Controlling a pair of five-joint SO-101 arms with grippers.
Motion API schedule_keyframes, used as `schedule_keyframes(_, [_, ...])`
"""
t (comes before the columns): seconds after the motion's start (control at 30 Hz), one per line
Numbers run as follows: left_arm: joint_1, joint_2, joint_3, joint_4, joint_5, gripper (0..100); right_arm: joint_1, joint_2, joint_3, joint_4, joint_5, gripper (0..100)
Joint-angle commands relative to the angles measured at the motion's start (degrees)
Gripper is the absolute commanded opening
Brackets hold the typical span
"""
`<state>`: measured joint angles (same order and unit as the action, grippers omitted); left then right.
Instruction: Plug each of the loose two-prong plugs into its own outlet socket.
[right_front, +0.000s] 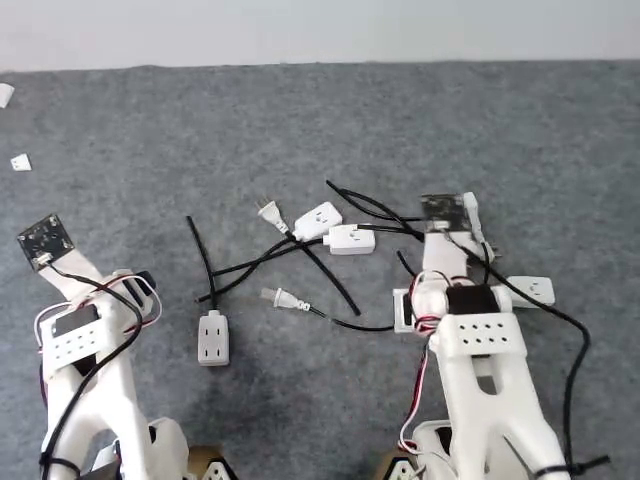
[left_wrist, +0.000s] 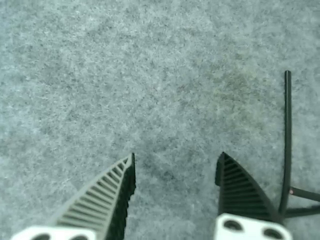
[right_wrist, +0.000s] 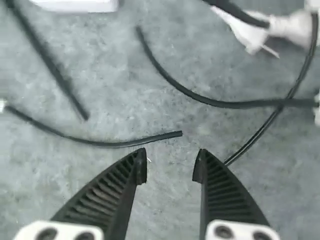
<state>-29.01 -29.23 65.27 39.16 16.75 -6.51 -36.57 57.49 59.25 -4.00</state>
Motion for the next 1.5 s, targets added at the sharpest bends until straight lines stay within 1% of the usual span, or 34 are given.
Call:
schedule_keyframes(0.0, [0.35, -0.44, -1.71, -1.67, -0.53, 24, 1.19, 3.38, 0.35, -3.47, -2.81, 15.8])
schedule_keyframes(0.13, [0.26, -0.44, -1.71, -1.67, -0.53, 24, 2.07, 10.24, -0.26, -6.99, -7.91, 15.8])
schedule_keyframes(0.47, [0.26, -0.44, -1.71, -1.58, -0.53, 24, 2.24, 23.52, -7.03, -7.96, -8.53, 15.5])
schedule_keyframes(0.83, [0.26, -0.44, -1.63, -1.49, -0.53, 24, 2.24, 23.96, -10.02, -7.87, -8.97, 15.5])
schedule_keyframes(1.0, [0.26, -0.44, -1.63, -1.49, -0.53, 24, 2.07, 23.87, -11.52, -7.78, -15.38, 15.5])
schedule_keyframes(1.47, [0.26, -0.44, -1.63, -1.67, -0.53, 24, 1.71, 24.66, -10.20, -8.40, -15.65, 15.4])
